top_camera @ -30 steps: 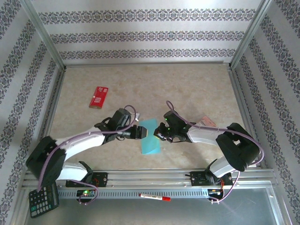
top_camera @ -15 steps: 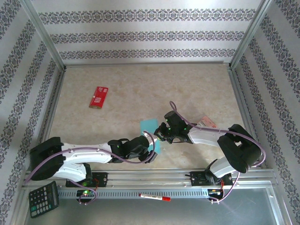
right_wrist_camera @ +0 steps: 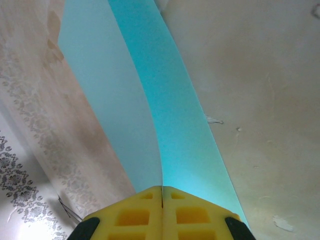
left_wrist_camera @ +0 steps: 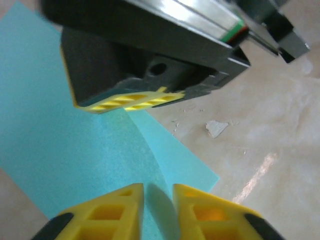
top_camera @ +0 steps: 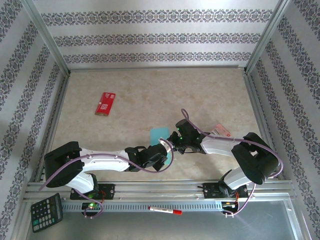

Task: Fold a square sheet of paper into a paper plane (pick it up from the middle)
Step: Fold the triangle a second time at the center of the table.

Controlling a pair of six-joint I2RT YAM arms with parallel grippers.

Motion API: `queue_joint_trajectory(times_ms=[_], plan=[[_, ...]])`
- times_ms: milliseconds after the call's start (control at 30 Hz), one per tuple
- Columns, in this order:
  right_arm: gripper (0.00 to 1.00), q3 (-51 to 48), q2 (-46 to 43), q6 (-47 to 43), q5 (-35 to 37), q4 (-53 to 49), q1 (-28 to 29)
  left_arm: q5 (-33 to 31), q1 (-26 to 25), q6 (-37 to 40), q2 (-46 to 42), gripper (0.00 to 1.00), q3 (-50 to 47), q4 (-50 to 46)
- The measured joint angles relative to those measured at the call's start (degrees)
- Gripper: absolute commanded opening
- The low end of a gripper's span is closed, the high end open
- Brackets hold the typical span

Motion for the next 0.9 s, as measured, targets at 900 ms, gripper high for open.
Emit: queue_joint_trajectory(times_ms=[900], plan=[[0.16, 8.0, 3.7, -17.4, -3.7, -1.9, -6.2, 34.8, 15.2, -4.5, -3.4, 0.00, -7.9, 12.5]])
